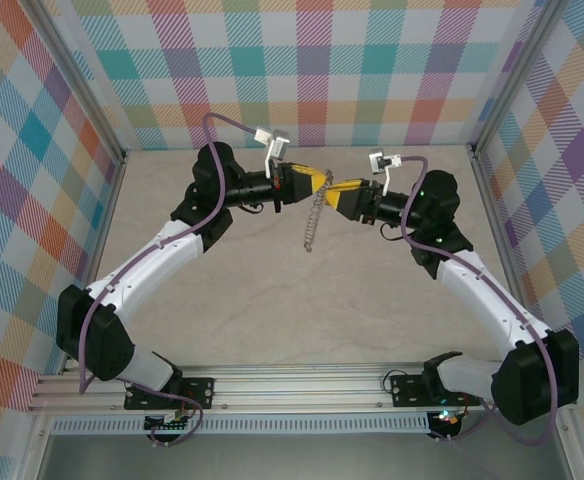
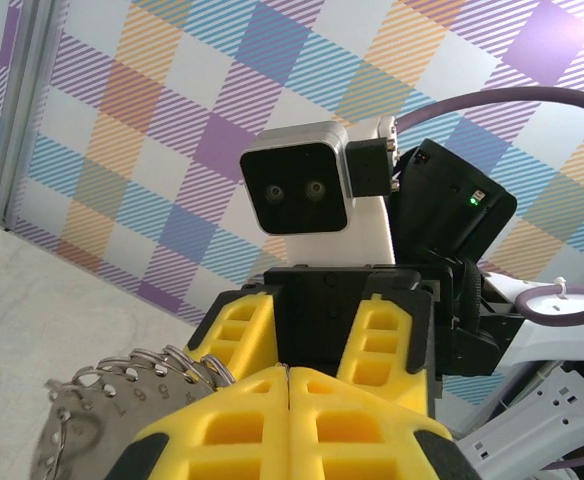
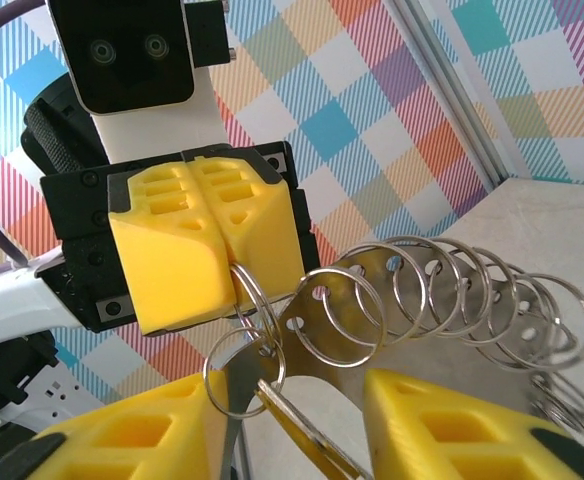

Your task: Put the keys on the keyring

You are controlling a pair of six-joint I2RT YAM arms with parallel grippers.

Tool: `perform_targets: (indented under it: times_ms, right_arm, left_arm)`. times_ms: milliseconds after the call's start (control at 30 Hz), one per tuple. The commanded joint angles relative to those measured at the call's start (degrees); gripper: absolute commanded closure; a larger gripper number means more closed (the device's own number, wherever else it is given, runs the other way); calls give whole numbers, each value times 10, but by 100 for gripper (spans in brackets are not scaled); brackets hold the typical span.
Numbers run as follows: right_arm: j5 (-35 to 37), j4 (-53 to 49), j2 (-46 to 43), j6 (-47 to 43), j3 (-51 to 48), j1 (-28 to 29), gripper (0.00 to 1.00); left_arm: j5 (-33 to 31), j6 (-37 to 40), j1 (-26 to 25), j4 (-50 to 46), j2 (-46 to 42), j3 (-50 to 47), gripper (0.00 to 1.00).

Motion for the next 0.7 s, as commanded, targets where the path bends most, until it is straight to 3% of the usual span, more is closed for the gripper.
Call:
perform_targets:
  times_ms: [0, 367, 667]
  right_arm:
    - [-7, 1, -24, -23, -5, 3, 57]
    - [-14, -9, -37, -26, -15, 4, 63]
    - [-16, -6, -35, -25, -20, 4, 87]
  left_arm:
    - [11, 3, -4, 21, -21, 19, 100]
    - [10, 2, -4, 18, -22, 24, 100]
    - [11, 2, -3, 17, -22, 29, 100]
